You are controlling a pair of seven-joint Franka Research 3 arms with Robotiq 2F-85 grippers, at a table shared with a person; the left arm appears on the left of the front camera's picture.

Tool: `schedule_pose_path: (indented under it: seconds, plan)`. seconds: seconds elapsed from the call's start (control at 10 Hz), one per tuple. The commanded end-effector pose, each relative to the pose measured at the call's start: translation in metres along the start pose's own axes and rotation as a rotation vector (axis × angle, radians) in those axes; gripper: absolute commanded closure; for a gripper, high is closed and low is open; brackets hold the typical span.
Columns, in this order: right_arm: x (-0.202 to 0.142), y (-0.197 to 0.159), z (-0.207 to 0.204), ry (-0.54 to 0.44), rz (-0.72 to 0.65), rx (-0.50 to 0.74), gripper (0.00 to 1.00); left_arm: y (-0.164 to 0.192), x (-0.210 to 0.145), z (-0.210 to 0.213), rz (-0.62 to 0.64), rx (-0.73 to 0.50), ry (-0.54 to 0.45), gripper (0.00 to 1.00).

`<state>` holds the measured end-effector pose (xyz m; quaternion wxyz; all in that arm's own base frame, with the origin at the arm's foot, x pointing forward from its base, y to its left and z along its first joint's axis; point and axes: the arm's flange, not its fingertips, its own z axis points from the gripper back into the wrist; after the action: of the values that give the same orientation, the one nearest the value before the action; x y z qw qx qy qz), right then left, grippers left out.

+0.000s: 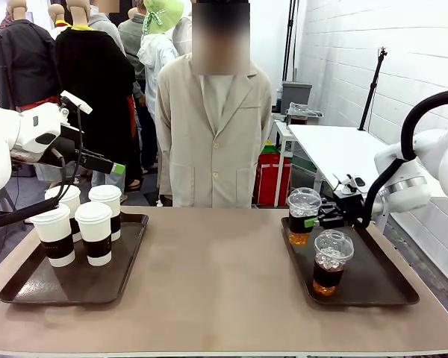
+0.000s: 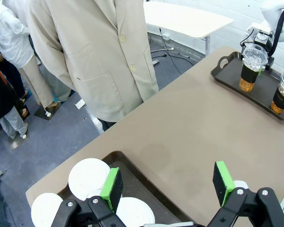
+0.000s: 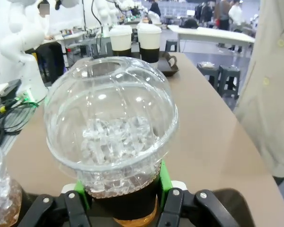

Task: Distribute the coffee onto the tray.
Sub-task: Pick up another iced Americano from the middle of the table and place it on the right Handle tray.

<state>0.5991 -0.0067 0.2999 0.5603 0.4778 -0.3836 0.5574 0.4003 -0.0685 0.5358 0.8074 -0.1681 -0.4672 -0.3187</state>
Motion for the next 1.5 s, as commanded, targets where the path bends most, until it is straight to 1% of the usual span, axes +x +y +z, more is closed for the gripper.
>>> schedule_pose_path:
  seconds: [0.0, 0.3, 0.5, 0.6, 0.9, 1.0, 1.1, 1.4]
  plan:
    - [-0.004, 0.006, 0.005, -0.044, -0.015, -0.052, 0.37, 0.0, -0.001, -0.001, 0.008, 0.003, 0.004, 0.0]
    - [-0.019, 0.005, 0.014, -0.048, -0.035, -0.07, 0.37, 0.0, -0.001, -0.001, 0.008, 0.003, 0.004, 0.0]
    - [-0.02, 0.007, 0.013, -0.049, -0.032, -0.081, 0.37, 0.0, -0.001, -0.001, 0.008, 0.003, 0.004, 0.0]
    - [-0.025, 0.006, 0.017, -0.015, -0.049, -0.045, 0.37, 0.0, -0.001, -0.001, 0.008, 0.003, 0.004, 0.0]
    - [-0.025, 0.006, 0.017, -0.015, -0.049, -0.045, 0.37, 0.0, -0.001, -0.001, 0.008, 0.003, 0.004, 0.0]
    - [-0.03, 0.005, 0.016, -0.014, -0.057, -0.046, 0.37, 0.0, -0.001, -0.001, 0.008, 0.003, 0.004, 0.0]
    - [-0.034, 0.001, 0.018, -0.026, -0.057, -0.04, 0.37, 0.0, -0.001, -0.001, 0.008, 0.003, 0.004, 0.0]
    - [-0.048, -0.006, 0.029, -0.011, -0.019, -0.054, 0.37, 0.0, -0.001, -0.001, 0.008, 0.003, 0.004, 0.0]
